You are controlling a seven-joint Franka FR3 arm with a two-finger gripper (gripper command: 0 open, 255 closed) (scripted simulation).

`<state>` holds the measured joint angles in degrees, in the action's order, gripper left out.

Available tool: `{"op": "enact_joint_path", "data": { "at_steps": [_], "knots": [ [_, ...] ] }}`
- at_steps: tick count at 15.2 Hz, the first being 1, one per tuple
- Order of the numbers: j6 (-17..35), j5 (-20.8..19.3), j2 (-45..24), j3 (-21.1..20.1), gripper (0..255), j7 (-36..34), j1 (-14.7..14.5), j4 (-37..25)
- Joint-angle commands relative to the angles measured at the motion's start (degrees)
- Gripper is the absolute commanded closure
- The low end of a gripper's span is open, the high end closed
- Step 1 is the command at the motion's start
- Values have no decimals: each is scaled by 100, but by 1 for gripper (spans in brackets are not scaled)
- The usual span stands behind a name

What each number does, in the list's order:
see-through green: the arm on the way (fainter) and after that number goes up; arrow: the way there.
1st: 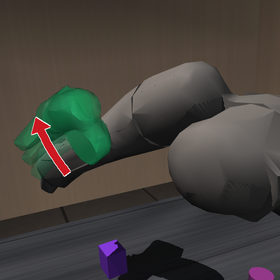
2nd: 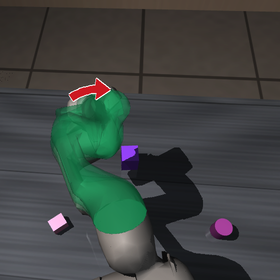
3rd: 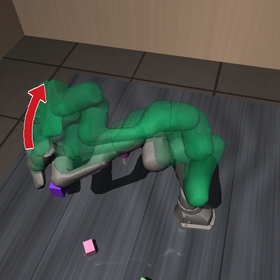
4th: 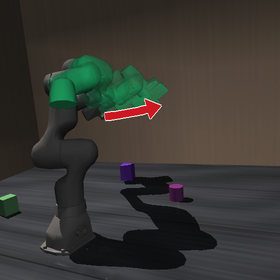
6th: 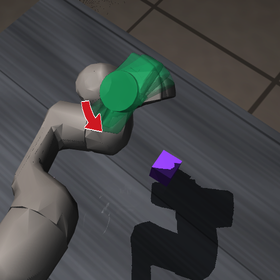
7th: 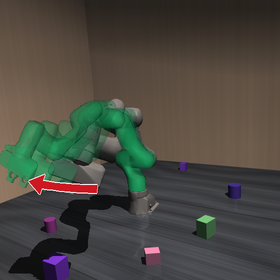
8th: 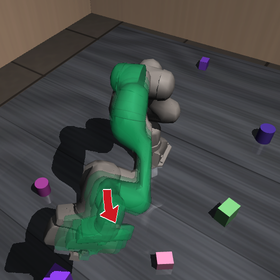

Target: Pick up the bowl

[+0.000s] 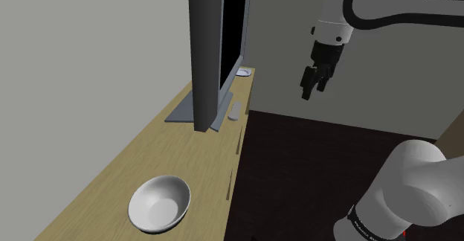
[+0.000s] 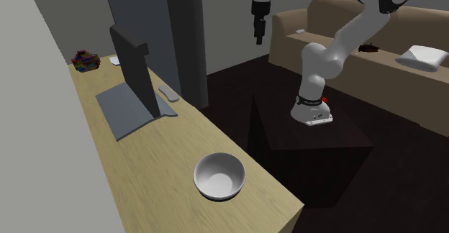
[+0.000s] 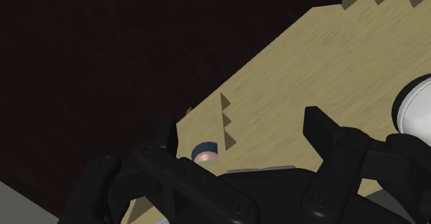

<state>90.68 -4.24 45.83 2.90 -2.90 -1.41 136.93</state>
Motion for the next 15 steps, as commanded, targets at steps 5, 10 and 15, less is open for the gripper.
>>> {"op": "enact_joint_path", "data": {
  "at_steps": [5, 10, 15],
  "knots": [
    [442, 309, -251, -422, 0, -569, -137, 257],
    [1041, 659, -759, -949, 0, -1259, -308, 409],
    [1662, 919, -1469, -1463, 0, -1938, -450, 365]
  ]
}}
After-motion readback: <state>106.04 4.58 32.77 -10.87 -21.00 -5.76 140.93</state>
